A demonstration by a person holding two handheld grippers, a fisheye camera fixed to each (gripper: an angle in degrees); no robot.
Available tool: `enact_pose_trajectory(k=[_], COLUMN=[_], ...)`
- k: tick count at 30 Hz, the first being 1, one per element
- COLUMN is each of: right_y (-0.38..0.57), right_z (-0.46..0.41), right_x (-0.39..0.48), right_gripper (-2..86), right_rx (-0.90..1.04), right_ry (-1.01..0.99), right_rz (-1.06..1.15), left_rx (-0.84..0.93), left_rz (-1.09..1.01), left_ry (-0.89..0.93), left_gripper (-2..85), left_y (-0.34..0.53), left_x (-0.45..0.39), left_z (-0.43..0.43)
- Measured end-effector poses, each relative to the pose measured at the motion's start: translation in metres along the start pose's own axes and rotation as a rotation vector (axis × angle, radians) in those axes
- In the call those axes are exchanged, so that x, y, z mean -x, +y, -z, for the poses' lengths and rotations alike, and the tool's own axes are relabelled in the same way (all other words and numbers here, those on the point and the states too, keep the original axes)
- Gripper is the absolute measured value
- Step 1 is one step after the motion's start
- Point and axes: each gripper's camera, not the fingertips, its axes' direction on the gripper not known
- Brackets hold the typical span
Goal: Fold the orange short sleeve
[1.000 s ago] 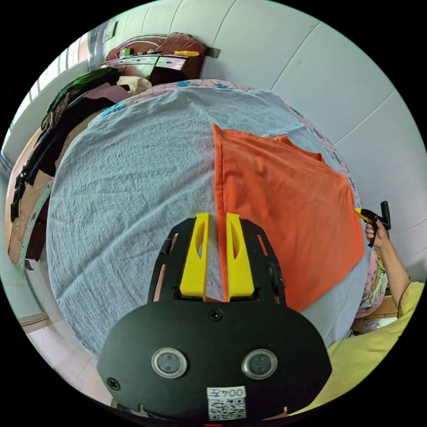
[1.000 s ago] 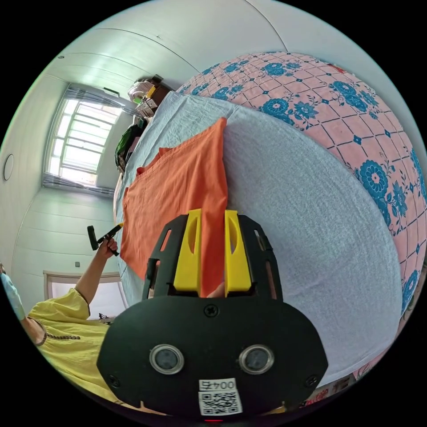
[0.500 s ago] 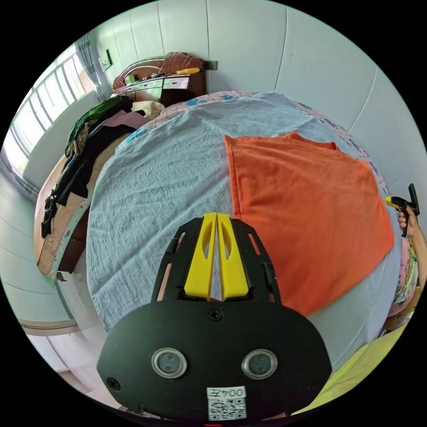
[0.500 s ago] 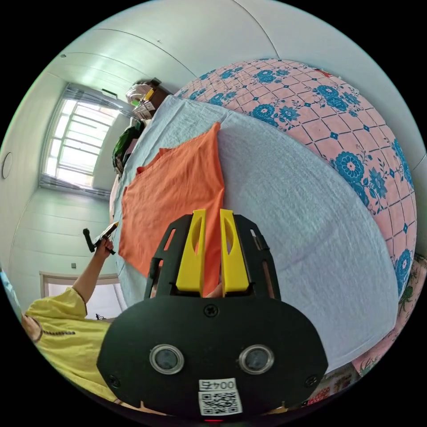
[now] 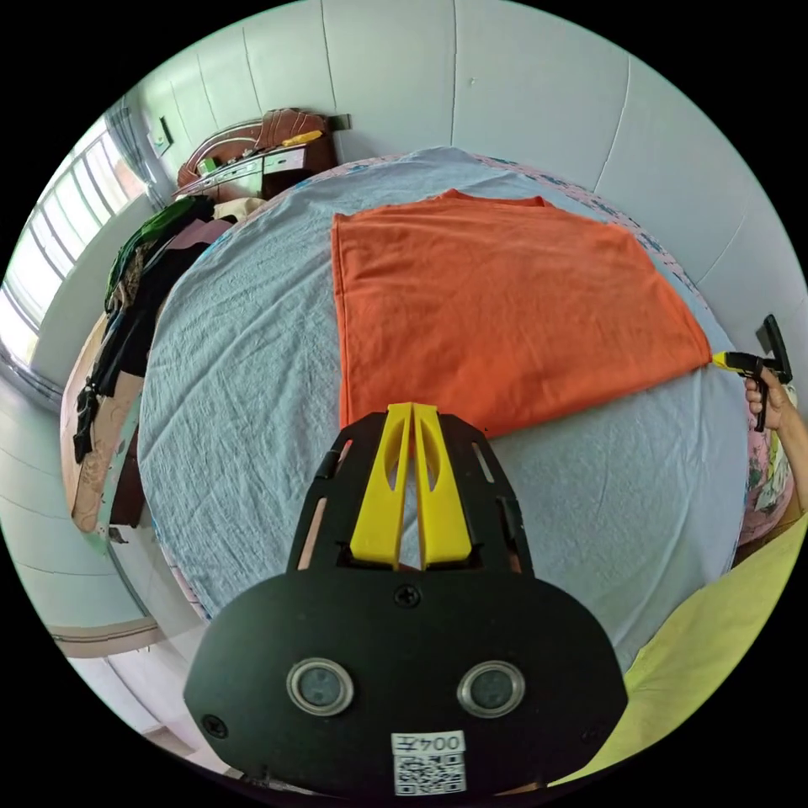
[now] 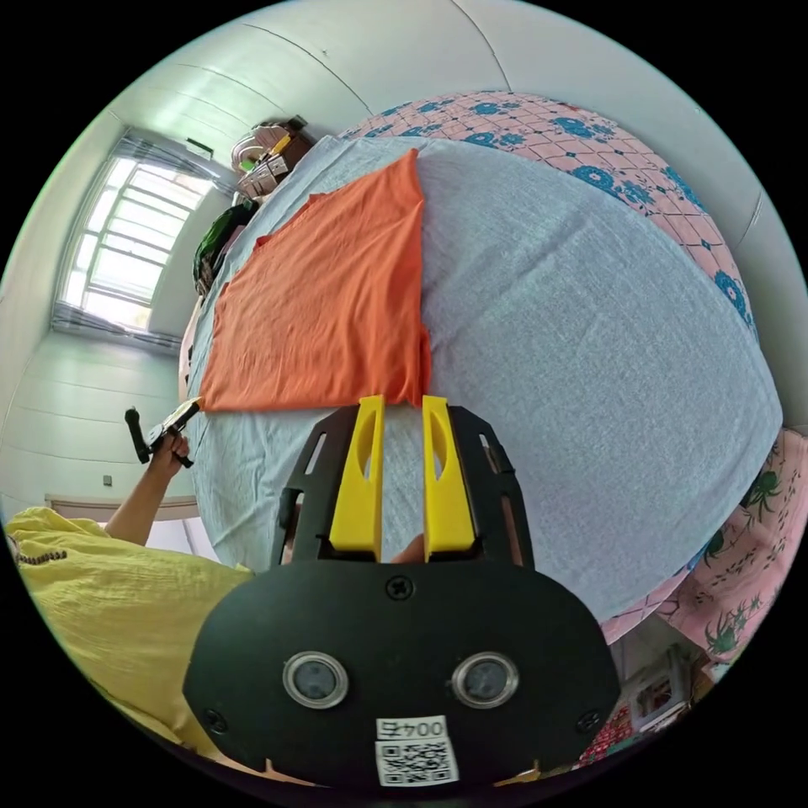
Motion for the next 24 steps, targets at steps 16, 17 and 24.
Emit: enact_pose_trajectory(k=[16,17,24], right_y=[-0.012,-0.013,-0.012], right_z=[-0.03,-0.029,0.005], right_x=[0.034,0.028,0.057], right_gripper=[-0.3,-0.4,-0.7], right_rx=[0.116,0.135,-0.08], right_ry=[0.283,0.278,0.234], right_rz=[0.161,0.107,0.146], left_rx=[0.009,0.007,0.002], left_rz=[-0.093,-0.094,-0.089], left_ry=[0.02,0.021,0.022], left_gripper=[0.7,0.8,0.8], left_y=[0.005,0.006,0.009], left_x=[-0.016,-0.016,-0.021], left_z=[-0.006,-0.006,-0.006])
